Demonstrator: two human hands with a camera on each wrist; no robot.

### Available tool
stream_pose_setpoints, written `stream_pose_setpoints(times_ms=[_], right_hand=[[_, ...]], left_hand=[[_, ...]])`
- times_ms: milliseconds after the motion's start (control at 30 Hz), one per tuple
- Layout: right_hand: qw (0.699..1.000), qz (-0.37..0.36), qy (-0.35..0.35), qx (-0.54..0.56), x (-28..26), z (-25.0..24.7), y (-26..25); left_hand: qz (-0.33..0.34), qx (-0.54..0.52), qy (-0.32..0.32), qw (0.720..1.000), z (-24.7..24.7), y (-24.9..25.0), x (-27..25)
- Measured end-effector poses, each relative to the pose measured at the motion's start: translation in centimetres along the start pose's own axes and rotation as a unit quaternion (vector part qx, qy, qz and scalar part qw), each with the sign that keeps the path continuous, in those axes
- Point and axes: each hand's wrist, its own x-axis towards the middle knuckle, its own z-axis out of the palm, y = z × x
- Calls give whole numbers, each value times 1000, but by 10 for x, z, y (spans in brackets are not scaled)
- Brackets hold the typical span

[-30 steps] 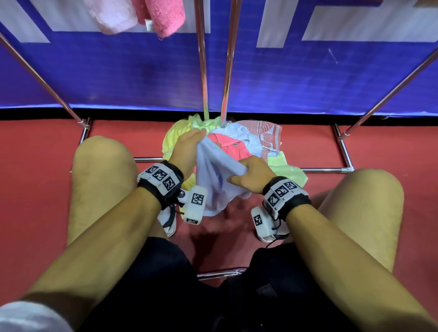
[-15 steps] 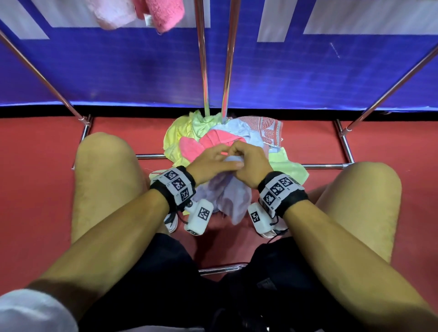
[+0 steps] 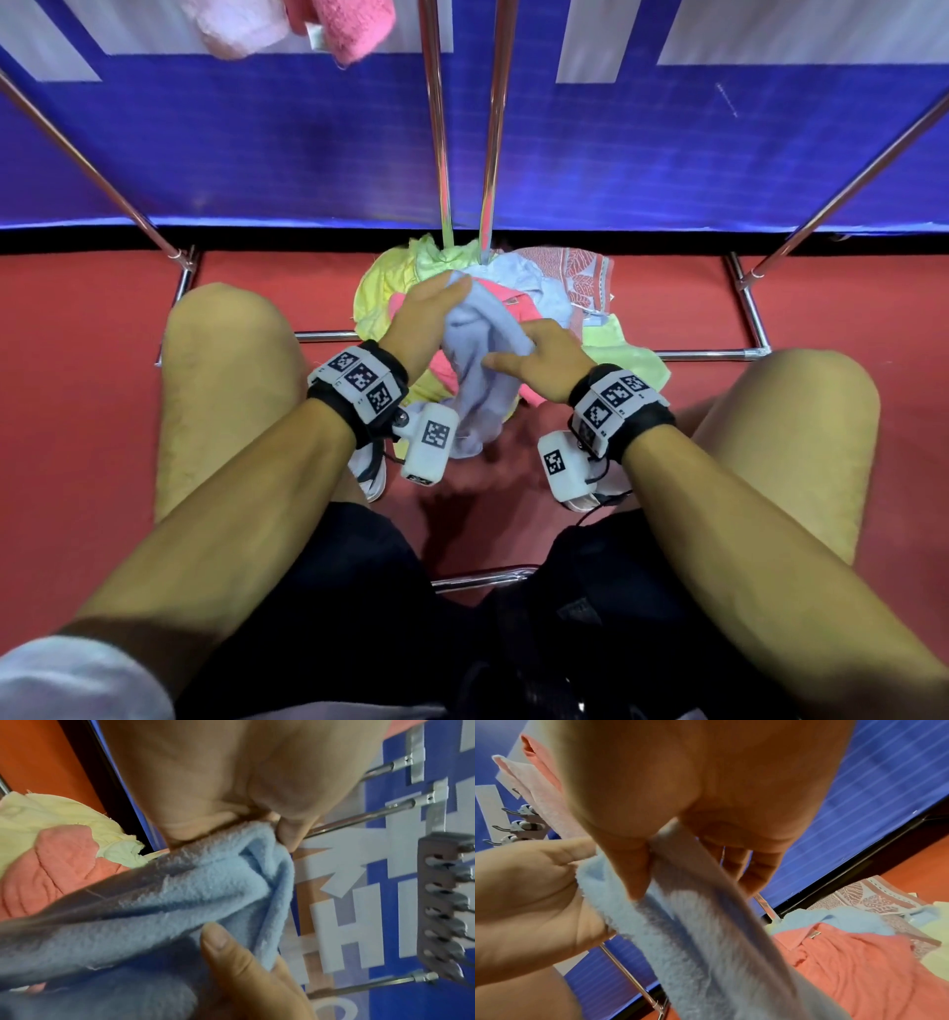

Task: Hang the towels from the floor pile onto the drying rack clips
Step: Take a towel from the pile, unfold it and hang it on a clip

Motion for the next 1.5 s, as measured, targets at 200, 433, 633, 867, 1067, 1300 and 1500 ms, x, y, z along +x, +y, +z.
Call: stream_pose_setpoints(times_ms=[200, 433, 633, 867, 1067, 1300, 1500], right_hand=[[987, -78, 135, 35, 7, -3, 1], [976, -191, 101, -21, 2, -4, 0], [983, -141, 79, -83, 5, -9, 7], [986, -19, 85, -141, 10, -24, 12], [973, 78, 106, -190, 7, -44, 23], [984, 57, 156, -63, 5, -54, 33], [965, 24, 244, 88, 9, -55, 17]], left_hand=[[-16, -68, 145, 987, -24, 6, 16], [-52, 51, -33, 997, -12, -15, 4], [32, 70, 109, 991, -16, -11, 12], [78, 25, 237, 968, -42, 6, 28], [56, 26, 315, 947, -72, 8, 36], [65, 66, 347, 933, -87, 2, 37], [54, 53, 340, 937, -87, 0, 39]])
